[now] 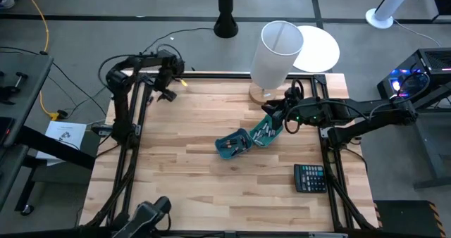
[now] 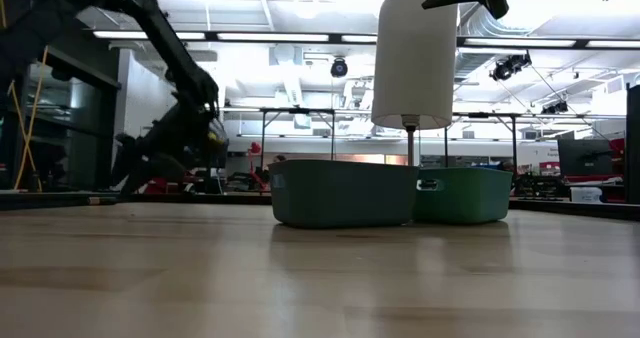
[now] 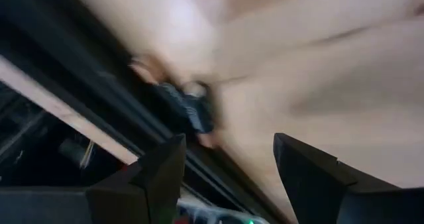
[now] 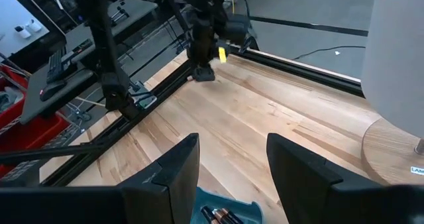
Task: Sort batteries
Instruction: Put the black battery into the blue bin
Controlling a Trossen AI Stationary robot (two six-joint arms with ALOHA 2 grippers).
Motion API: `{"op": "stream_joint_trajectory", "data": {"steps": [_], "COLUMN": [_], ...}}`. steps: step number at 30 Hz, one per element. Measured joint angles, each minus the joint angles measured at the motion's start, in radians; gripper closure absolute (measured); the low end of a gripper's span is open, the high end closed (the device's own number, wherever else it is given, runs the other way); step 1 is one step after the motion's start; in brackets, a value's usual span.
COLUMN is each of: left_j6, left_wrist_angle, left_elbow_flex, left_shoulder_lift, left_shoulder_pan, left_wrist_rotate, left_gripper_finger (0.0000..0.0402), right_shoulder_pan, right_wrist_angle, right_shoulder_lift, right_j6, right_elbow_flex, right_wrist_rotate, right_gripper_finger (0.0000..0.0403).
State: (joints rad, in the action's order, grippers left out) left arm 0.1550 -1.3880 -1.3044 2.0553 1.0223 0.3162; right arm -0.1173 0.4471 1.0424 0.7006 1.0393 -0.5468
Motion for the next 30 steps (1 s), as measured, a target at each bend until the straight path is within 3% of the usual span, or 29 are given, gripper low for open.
{"op": "stream_joint_trajectory", "data": {"steps": [7, 15, 21, 27, 30], "left_j6": [-0.059, -0.265, -0.278, -0.171, -0.158], "left_wrist_angle": [-0.015, -0.019, -0.047, -0.003, -0.027], "left_elbow_flex": [-0.031, -0.058, -0.063, -0.063, -0.063], "left_shoulder_lift": [0.104, 0.101, 0.101, 0.102, 0.107], "left_shoulder_pan": [-0.018, -0.008, -0.002, 0.001, -0.003], "left_wrist_rotate": [0.1, 0.05, 0.023, 0.072, 0.043], "left_gripper_finger": [0.0207, 0.0231, 0.0234, 0.0234, 0.0234], "right_shoulder_pan": [0.0, 0.0, 0.0, 0.0, -0.001], "right_wrist_angle": [0.009, 0.013, 0.013, 0.013, 0.012], "right_shoulder_lift": [0.0, 0.0, 0.0, 0.0, 0.0], "right_j6": [0.004, 0.028, 0.038, 0.061, 0.062], "right_elbow_flex": [0.0, 0.0, 0.0, 0.0, 0.0], "right_wrist_rotate": [0.003, 0.005, 0.005, 0.005, 0.005], "right_gripper_finger": [0.0231, 0.0231, 0.0231, 0.0231, 0.0231]}}
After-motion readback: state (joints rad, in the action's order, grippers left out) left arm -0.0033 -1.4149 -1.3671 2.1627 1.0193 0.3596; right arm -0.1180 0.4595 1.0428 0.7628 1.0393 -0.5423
